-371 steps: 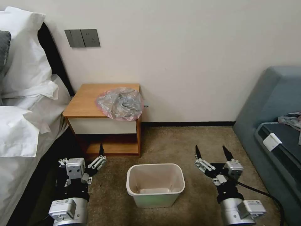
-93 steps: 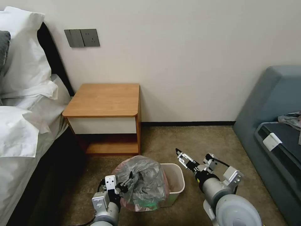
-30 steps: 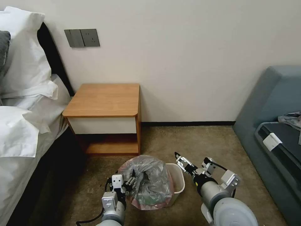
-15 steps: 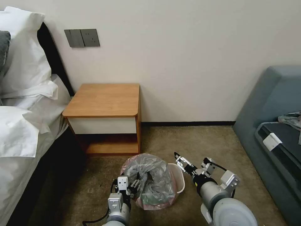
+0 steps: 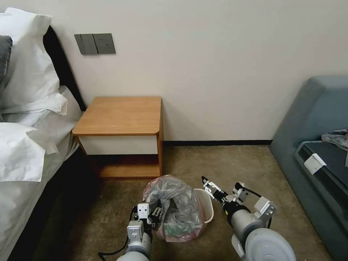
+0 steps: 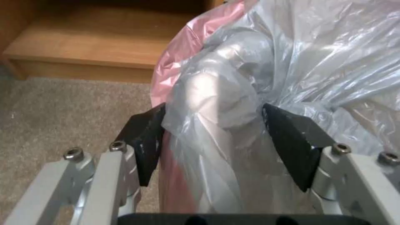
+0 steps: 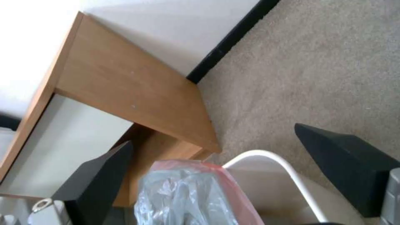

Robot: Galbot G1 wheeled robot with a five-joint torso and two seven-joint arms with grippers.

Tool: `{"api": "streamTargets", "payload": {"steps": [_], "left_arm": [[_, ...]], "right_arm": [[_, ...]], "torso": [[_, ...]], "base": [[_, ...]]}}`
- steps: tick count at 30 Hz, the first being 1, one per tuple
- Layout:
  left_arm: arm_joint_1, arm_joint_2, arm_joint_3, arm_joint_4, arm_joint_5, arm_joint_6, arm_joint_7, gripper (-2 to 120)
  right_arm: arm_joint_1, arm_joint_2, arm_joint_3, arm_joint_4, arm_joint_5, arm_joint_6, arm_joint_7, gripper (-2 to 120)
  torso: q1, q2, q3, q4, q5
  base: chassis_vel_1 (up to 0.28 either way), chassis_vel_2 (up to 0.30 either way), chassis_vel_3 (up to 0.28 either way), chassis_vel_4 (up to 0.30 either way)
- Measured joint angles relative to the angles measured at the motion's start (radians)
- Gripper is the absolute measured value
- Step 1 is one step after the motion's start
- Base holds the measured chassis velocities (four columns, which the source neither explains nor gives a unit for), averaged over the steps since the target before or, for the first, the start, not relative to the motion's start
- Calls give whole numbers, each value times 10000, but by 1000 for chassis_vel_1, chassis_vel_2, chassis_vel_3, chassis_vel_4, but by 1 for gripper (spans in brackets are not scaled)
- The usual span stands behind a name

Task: Pick up the garbage bag from the table and place it over the trash can.

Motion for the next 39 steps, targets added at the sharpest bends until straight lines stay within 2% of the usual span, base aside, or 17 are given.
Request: {"api": "streamTargets", "payload": {"steps": [6,8,16,24,30,33,34,37,38,39], "left_arm": [[-116,57,91,-79,-158,591,-166,60],[-163,132,140,-279,-286,1041,-274,60],[-378,309,155,-628,-835,1885,-561,62],[-717,344,99,-627,-1269,2279,-798,62],[-767,435,47,-727,-1706,2500,-1062,57],[-732,461,-75,-735,-1836,2545,-1120,43],[-732,461,-75,-735,-1836,2545,-1120,43],[-723,448,-99,-649,-1898,2508,-1126,28],[-723,448,-99,-649,-1898,2508,-1126,28],[-733,437,-85,-621,-1913,2472,-1126,23]], "right_arm": [[-23,15,-4,3,-16,1,-11,100],[-39,36,-10,0,-56,2,-17,100],[-58,179,-89,-147,-210,6,-93,100],[-53,196,-93,-254,-255,12,-118,100],[-66,262,-109,-347,-326,12,-140,100],[-97,319,-119,-382,-396,12,-184,100],[-97,319,-119,-382,-396,12,-184,100],[-92,329,-117,-385,-410,12,-202,100],[-92,329,-117,-385,-410,12,-202,100],[-86,327,-118,-385,-411,12,-203,100]], "torso": [[0,0,0,0,-1],[0,0,0,0,-1],[0,0,0,-1,-3],[0,-1,1,-1,-3],[0,0,1,-1,-3],[0,-1,1,-1,-1],[0,-1,1,-1,-1],[0,-1,1,-1,-1],[0,-1,1,-1,-1],[0,0,1,0,1]], "base": [[0,0,0,0],[0,0,0,0],[0,0,0,0],[0,0,0,0],[0,0,0,0],[0,0,0,0],[0,0,0,0],[0,0,0,0],[0,0,0,0],[0,0,0,0]]}}
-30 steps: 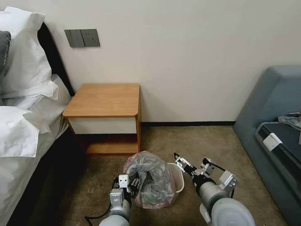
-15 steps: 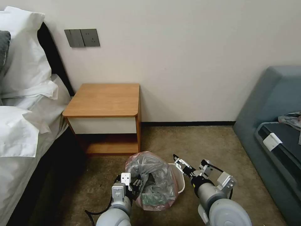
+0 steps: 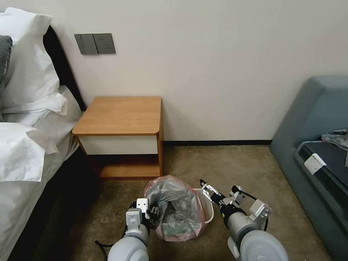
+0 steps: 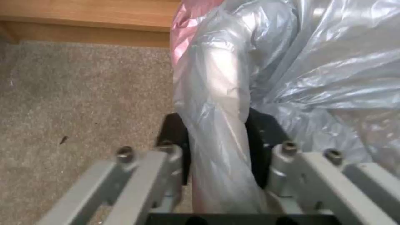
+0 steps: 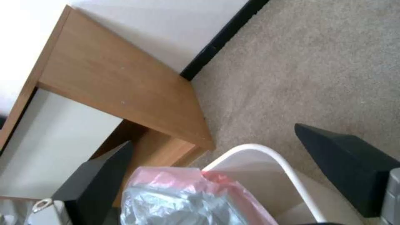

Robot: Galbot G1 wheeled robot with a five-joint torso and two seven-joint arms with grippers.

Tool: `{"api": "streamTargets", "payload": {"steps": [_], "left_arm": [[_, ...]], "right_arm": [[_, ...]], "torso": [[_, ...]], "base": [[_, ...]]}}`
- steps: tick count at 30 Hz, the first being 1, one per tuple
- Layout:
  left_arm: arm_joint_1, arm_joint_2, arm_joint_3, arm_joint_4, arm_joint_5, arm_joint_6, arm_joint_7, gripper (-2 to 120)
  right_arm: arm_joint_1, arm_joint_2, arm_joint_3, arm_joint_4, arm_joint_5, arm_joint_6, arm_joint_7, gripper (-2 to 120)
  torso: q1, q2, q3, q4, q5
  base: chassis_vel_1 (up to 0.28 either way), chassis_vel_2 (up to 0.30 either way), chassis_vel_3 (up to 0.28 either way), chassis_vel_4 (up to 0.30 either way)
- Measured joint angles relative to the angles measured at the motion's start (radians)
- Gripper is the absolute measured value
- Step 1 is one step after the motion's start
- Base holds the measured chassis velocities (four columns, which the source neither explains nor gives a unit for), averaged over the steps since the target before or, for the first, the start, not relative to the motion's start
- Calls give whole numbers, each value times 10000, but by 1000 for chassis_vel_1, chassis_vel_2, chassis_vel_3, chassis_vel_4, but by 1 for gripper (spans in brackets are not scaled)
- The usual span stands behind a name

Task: Pick up the garbage bag from the table and place it over the trash can.

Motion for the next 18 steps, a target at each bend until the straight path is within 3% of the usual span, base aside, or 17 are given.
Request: {"api": "streamTargets", "payload": {"steps": [6,10,12,18], "left_arm": [[-47,-119,51,155,-186,-396,39,4],[3,-176,55,287,-271,-1127,93,3],[321,-426,-189,613,-267,-3038,623,3],[551,-482,-461,646,-141,-3871,1092,3]], "right_arm": [[-3,-43,-12,123,-335,-45,-296,100],[-35,-109,-21,156,-644,-150,-650,100],[-36,-332,-191,306,-1533,-856,-1863,100],[154,-618,-322,263,-3008,-1421,-3034,100]], "torso": [[0,0,0,0,-3],[0,0,0,0,-2],[0,0,0,0,-2],[0,0,0,-1,-3]], "base": [[0,0,0,0],[0,0,0,0],[0,0,0,0],[0,0,0,0]]}}
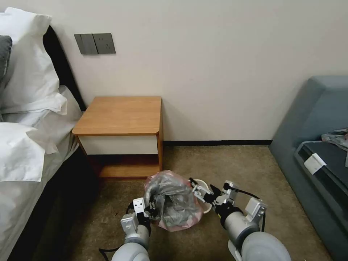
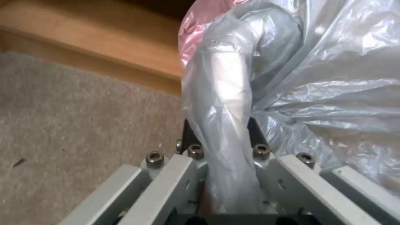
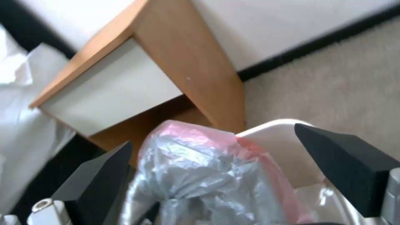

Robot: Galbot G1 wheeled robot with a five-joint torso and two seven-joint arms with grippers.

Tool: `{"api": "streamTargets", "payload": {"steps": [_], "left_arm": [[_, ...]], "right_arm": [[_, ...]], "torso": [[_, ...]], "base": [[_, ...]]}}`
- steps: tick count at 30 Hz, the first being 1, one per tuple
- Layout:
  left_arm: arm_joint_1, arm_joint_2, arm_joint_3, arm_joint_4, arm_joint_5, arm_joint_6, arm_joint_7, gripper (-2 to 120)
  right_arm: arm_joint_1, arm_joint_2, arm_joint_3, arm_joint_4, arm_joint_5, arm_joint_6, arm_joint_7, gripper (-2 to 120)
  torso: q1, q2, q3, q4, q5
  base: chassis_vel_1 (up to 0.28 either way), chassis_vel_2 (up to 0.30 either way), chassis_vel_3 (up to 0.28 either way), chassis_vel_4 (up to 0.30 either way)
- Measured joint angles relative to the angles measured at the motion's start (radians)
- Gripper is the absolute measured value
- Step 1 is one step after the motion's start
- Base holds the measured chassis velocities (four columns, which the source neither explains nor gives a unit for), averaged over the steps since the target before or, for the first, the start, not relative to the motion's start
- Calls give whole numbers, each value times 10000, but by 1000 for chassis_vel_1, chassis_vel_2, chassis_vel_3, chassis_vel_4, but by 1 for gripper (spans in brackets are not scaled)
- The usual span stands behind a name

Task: Pick up the garbage bag from the table and place it over the trash can.

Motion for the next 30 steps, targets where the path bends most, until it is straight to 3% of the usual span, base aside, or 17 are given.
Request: {"api": "streamTargets", "payload": {"steps": [2,8,30], "left_arm": [[58,-16,-185,11,235,-437,370,3],[108,-46,-413,54,651,-1109,844,3],[314,63,-421,-284,993,-1587,1277,3]], "right_arm": [[153,-115,-54,-250,-789,-129,-709,100],[438,-198,-216,-498,-1226,-277,-1322,100],[1054,316,-604,-1753,-1372,-187,-1760,100]], "torso": [[0,0,0,1,1],[0,0,0,1,1],[0,-1,0,1,1]], "base": [[0,0,0,0],[0,0,0,0],[0,0,0,0]]}}
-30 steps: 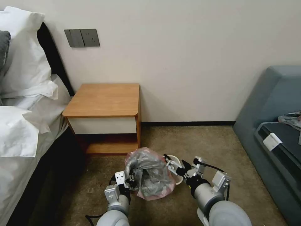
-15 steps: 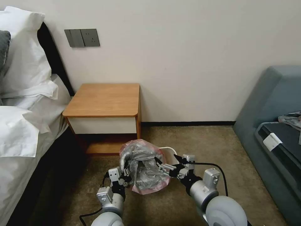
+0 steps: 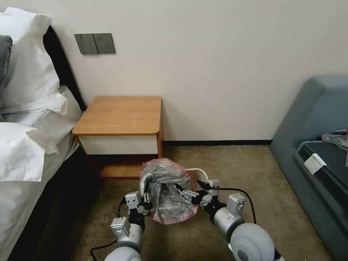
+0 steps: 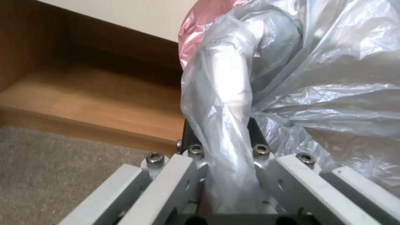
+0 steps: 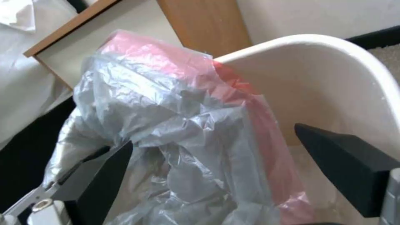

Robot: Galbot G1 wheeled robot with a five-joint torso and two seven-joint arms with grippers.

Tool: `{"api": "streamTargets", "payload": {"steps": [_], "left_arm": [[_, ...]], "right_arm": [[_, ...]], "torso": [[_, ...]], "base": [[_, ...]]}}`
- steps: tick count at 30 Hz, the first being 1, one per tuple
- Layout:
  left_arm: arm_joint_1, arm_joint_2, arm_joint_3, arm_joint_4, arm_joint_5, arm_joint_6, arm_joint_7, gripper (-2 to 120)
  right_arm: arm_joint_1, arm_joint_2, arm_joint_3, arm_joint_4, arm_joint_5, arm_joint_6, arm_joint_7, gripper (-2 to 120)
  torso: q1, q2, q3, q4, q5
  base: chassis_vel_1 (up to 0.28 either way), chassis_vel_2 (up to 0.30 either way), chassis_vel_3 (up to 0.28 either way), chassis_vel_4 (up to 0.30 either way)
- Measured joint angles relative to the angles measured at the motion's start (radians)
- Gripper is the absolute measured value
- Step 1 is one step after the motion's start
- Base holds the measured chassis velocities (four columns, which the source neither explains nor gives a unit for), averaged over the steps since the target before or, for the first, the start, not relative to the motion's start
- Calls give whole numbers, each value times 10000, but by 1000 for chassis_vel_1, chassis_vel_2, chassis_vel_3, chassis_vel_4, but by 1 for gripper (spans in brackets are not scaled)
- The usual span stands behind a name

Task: Pick up the garbage bag from the table and place it over the trash can.

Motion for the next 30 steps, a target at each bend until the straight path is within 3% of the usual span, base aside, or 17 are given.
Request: {"api": "streamTargets", "payload": {"steps": [10,20,30], "left_arm": [[-4,-8,-48,-38,-8,-68,49,3],[-35,-58,-78,-31,936,-319,80,3],[-86,-103,-46,-5,1228,-404,186,3]], "right_arm": [[501,96,-28,-580,138,52,4,99],[867,132,-343,-609,373,-5,384,99],[1050,197,-490,-545,525,-49,505,99]], "torso": [[0,0,-1,0,0],[0,0,-1,0,0],[0,0,-1,0,1]], "base": [[0,0,0,0],[0,0,0,0],[0,0,0,0]]}}
